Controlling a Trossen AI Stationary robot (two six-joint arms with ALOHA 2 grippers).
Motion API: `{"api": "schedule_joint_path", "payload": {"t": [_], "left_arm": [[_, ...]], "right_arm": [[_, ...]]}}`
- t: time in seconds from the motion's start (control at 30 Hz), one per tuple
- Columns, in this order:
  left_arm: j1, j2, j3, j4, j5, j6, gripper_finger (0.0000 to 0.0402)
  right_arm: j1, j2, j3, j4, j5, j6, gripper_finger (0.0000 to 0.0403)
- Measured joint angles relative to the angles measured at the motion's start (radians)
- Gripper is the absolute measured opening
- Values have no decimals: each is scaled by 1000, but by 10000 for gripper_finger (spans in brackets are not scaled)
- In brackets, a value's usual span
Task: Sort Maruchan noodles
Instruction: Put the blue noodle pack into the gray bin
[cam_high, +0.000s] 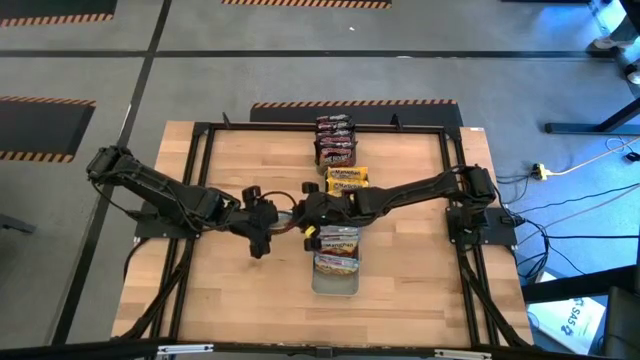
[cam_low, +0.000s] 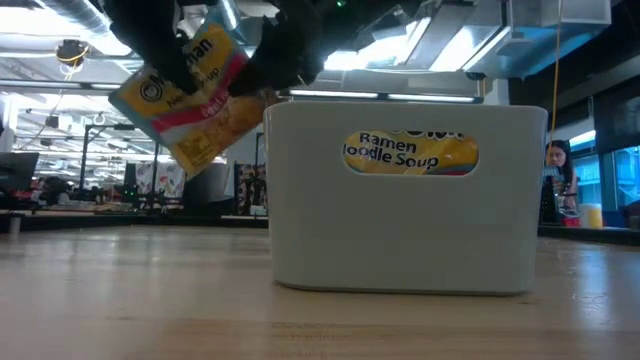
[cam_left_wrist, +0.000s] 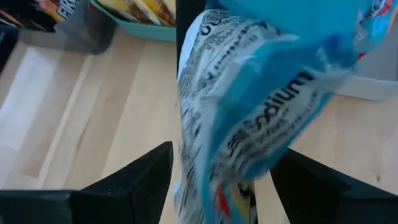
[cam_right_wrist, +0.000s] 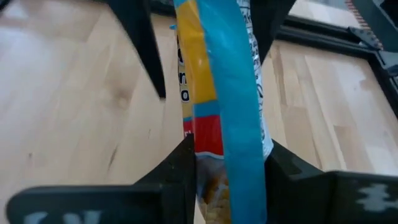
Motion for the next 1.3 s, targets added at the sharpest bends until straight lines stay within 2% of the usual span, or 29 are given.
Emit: {"api": "schedule_joint_path", "payload": {"t": [0.17, 0.33, 0.5, 0.63, 0.8, 0.97, 1.1, 1.3], "left_arm": [[4, 0, 0, 30, -13, 5, 245], [14, 0, 0, 37, -15, 19, 189], [14, 0, 0, 40, -11, 41, 124], [14, 0, 0, 40, -11, 61, 104], [14, -4, 0, 37, -9, 62, 109], [3, -9, 38, 40, 31, 85, 109], [-33, -7, 73, 164, 97, 186, 109], [-48, 18, 85, 401, 189, 272, 109]], "right_arm": [[0, -7, 2, 10, -11, 52, 94], [0, -8, 2, 20, -25, 78, 96], [-1, -8, 2, 26, -33, 90, 143], [-1, -10, 2, 44, -51, 75, 194], [7, -123, 0, -154, -78, 84, 253], [91, -274, -3, -456, -79, 166, 275], [232, -359, -67, -552, 8, 239, 271], [462, -442, -231, -517, 290, 459, 254]]}}
